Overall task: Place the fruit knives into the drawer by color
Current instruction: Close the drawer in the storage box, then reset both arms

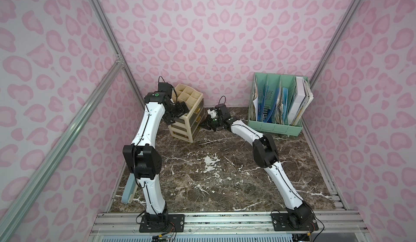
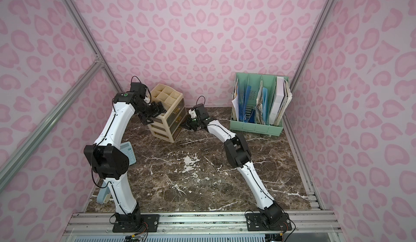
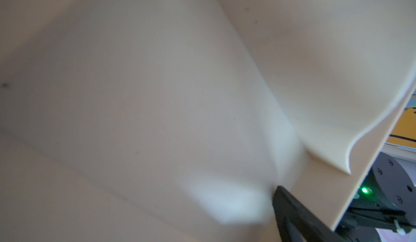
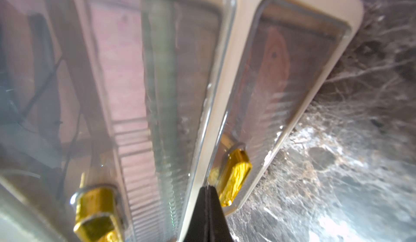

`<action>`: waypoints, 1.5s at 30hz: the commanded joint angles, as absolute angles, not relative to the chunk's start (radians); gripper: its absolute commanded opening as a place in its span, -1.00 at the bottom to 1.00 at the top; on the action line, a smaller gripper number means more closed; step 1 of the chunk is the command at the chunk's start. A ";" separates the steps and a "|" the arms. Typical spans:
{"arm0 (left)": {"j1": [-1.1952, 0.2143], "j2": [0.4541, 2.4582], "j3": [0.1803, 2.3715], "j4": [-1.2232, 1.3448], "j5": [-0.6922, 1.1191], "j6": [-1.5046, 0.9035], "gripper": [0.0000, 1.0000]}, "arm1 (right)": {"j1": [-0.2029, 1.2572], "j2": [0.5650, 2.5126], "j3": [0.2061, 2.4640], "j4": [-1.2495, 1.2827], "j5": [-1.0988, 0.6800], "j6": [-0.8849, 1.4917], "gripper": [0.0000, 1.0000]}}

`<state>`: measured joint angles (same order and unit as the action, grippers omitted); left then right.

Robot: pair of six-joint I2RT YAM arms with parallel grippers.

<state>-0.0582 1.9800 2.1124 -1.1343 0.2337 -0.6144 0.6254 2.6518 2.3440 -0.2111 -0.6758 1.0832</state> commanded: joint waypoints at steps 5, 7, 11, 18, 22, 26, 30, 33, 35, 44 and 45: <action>-0.054 1.973 2.113 -1.170 0.236 -0.603 0.91 | 0.609 2.534 2.223 -0.208 -0.643 1.036 -1.00; -0.055 1.966 2.114 -1.172 0.234 -0.600 0.92 | 0.598 2.472 2.137 -0.151 -0.639 1.044 -0.84; -0.054 1.948 2.115 -1.176 0.229 -0.595 0.93 | 0.577 2.385 2.079 -0.148 -0.636 1.006 -0.15; -0.053 1.897 2.127 -1.181 0.224 -0.575 0.96 | 0.565 2.294 2.088 -0.249 -0.635 0.886 0.76; -0.053 1.852 2.125 -1.188 0.201 -0.548 0.97 | 0.561 2.235 2.092 -0.317 -0.611 0.809 0.98; -0.052 1.796 2.093 -1.192 0.182 -0.510 0.97 | 0.554 2.176 2.097 -0.418 -0.555 0.702 0.98; -0.052 1.731 2.033 -1.168 0.129 -0.476 0.97 | 0.536 2.082 2.081 -0.513 -0.429 0.578 0.98; -0.052 1.678 1.968 -1.127 0.091 -0.436 0.97 | 0.508 1.973 1.991 -0.510 -0.317 0.504 0.98; -0.054 1.626 1.882 -1.071 0.050 -0.407 0.97 | 0.477 1.893 1.893 -0.475 -0.264 0.470 0.98; -0.052 1.333 1.203 -0.508 -0.125 -0.245 0.97 | 0.297 1.535 1.261 -0.114 -0.042 0.408 0.98; -0.052 1.311 1.133 -0.435 -0.145 -0.231 0.97 | 0.281 1.503 1.195 -0.070 -0.007 0.399 0.98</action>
